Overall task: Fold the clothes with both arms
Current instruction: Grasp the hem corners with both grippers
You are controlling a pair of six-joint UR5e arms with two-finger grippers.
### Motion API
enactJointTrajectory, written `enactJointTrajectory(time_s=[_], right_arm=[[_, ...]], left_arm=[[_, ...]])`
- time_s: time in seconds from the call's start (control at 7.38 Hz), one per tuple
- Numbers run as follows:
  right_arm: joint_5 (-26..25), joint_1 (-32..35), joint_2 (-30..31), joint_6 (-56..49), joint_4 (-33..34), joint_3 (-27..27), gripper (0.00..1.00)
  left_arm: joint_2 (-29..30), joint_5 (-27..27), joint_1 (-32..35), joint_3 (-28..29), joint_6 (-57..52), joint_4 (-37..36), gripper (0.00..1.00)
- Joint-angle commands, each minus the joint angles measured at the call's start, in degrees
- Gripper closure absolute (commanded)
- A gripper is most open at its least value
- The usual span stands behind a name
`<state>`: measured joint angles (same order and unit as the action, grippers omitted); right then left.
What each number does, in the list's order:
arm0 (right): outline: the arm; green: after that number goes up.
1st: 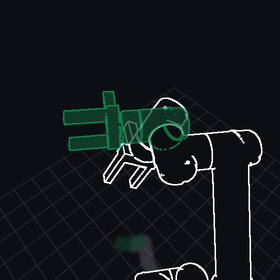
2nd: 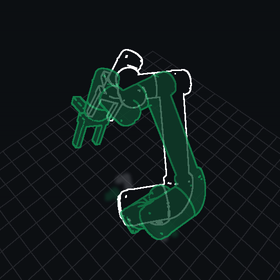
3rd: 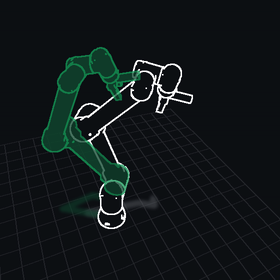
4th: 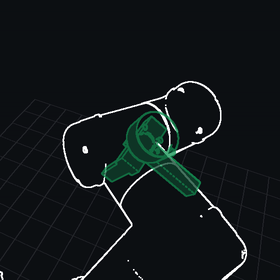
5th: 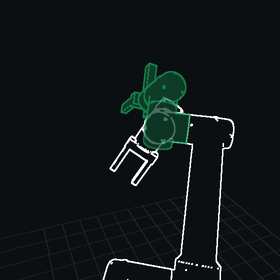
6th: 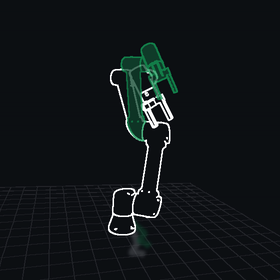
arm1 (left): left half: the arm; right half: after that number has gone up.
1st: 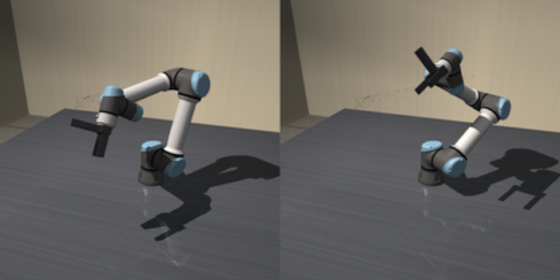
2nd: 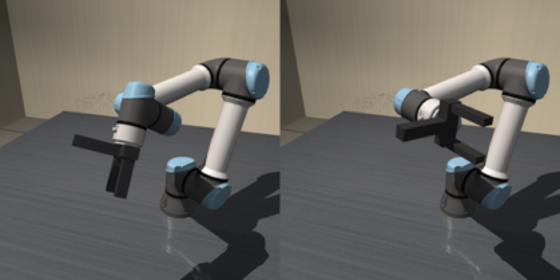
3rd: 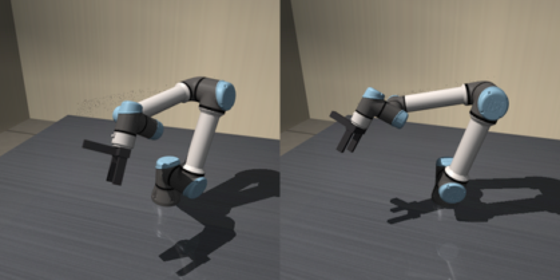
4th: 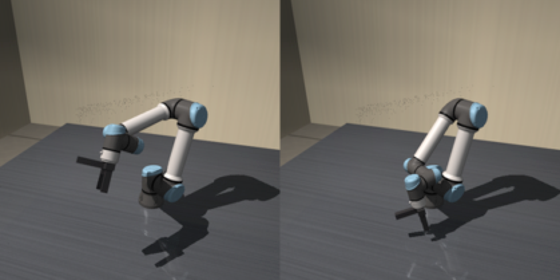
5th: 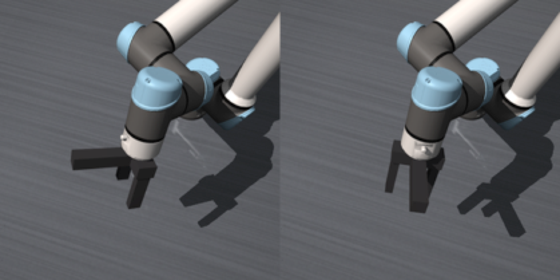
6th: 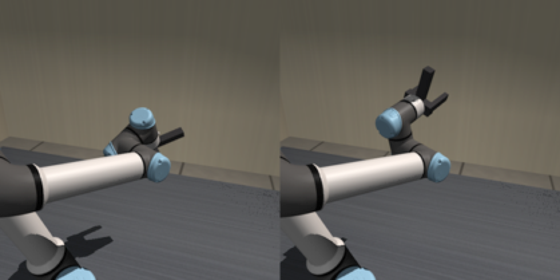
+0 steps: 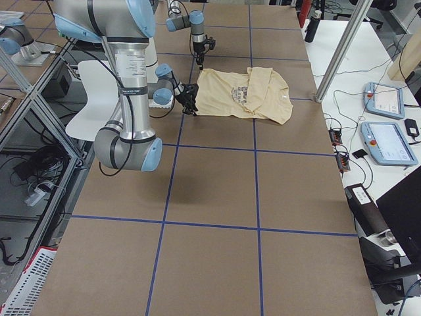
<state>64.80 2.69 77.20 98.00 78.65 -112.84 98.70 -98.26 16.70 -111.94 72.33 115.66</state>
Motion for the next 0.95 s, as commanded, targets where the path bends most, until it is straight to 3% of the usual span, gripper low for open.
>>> enactJointTrajectory(time_s=[0.0, 0.27, 0.41, 0.54, 0.81], right_arm=[[-0.03, -0.05, -0.12, 0.09, 0.01, -0.01, 1.0], [0.76, 1.08, 0.05, -0.69, 0.01, -2.19, 1.0], [2.42, 2.31, 1.53, -2.18, 0.27, -6.73, 1.0], [5.83, 3.45, 4.25, -2.8, 2.01, -13.48, 1.0], [13.2, 2.86, 9.18, -2.72, 11.38, -29.99, 1.0]], left_arm=[[0.0, 0.0, 0.0, -0.12, -0.09, 0.0, 1.0], [-0.26, -0.26, 0.26, -2.48, -0.26, -0.43, 1.0], [-0.7, -0.79, 0.52, -5.8, -0.7, -0.7, 1.0], [-0.79, -1.75, 0.61, -10.88, -0.7, -3.66, 1.0], [-0.79, -7.35, 0.44, -28.24, -0.09, -17.42, 1.0]])
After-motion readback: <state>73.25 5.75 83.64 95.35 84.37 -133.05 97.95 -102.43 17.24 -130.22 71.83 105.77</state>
